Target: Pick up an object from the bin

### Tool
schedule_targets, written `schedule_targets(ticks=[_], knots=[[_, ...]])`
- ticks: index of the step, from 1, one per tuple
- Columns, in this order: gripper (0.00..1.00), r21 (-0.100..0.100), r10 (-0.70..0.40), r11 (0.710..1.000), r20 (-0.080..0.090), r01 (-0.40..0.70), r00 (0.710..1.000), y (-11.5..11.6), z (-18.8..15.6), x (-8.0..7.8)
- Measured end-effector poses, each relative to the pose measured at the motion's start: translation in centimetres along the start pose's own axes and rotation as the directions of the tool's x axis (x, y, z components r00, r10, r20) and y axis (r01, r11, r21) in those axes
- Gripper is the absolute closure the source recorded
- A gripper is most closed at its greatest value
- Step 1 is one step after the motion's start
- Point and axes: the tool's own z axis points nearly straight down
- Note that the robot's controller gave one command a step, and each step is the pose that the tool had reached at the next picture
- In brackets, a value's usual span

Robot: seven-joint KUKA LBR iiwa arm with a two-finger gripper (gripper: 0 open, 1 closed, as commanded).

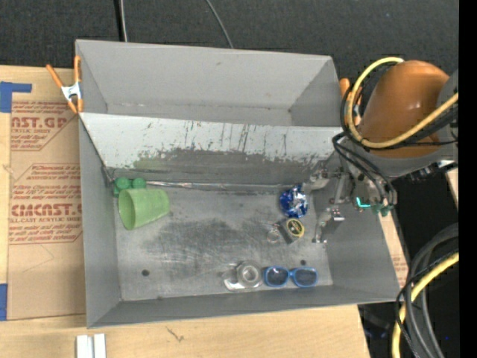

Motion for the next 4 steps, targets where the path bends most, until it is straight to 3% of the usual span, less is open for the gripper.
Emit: schedule_targets(ticks=[1, 2, 3, 4], knots=[[0.0, 0.005, -0.168, 0.986, 0.023, 0.168, 0.986, -4.5, 11.7, -3.4], [0.0, 0.024, -0.733, 0.68, 0.011, 0.733, 0.68, -4.0, 12.5, -6.6], [0.0, 0.035, -0.786, 0.618, 0.015, 0.785, 0.618, -3.1, 12.5, -6.4], [0.0, 0.033, -0.826, 0.564, 0.012, 0.825, 0.563, -1.8, 12.5, -6.6]])
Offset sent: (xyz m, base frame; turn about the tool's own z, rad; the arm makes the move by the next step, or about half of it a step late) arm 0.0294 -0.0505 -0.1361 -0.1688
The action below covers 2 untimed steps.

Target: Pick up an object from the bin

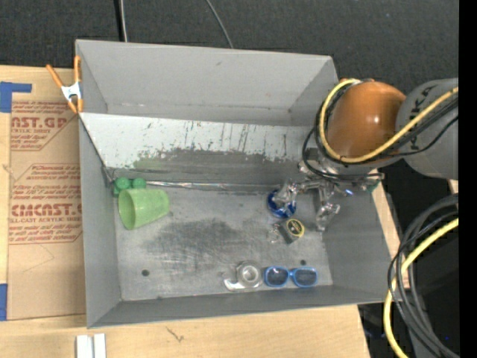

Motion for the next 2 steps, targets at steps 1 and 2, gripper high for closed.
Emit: schedule_targets(ticks=[1, 2], knots=[[0.0, 0.0, -0.001, 1.0, 0.002, 0.001, 1.0, 0.8, -0.02, -0.84], [1.0, 0.002, -0.005, 1.0, 0.018, 0.005, 1.0, 1.01, -0.21, -1.67]])
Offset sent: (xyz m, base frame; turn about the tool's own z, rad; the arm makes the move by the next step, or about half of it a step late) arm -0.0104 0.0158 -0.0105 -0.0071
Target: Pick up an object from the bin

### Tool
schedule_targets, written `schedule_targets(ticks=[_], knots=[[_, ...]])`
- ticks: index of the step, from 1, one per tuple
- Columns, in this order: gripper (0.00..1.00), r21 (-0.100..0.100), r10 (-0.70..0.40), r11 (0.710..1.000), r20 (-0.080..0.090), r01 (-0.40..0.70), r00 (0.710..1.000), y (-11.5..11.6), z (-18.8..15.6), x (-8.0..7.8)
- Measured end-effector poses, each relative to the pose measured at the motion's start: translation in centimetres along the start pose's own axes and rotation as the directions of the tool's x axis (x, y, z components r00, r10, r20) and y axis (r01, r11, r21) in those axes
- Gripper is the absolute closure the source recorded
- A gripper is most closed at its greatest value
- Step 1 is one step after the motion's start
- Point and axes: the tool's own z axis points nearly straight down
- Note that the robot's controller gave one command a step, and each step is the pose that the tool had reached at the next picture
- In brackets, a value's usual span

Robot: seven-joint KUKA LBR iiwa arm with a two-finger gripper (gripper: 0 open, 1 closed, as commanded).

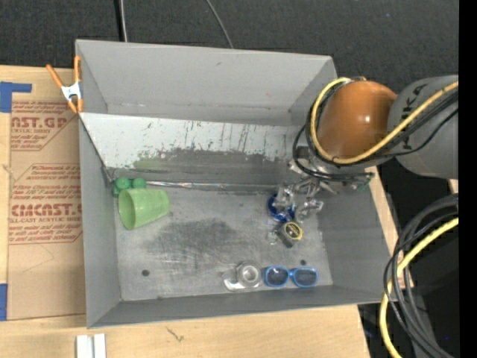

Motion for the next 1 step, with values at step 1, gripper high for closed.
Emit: schedule_targets(ticks=[1], knots=[[1.0, -0.024, 0.002, 1.0, -0.022, -0.002, 1.0, -0.19, -3.26, -0.29]])
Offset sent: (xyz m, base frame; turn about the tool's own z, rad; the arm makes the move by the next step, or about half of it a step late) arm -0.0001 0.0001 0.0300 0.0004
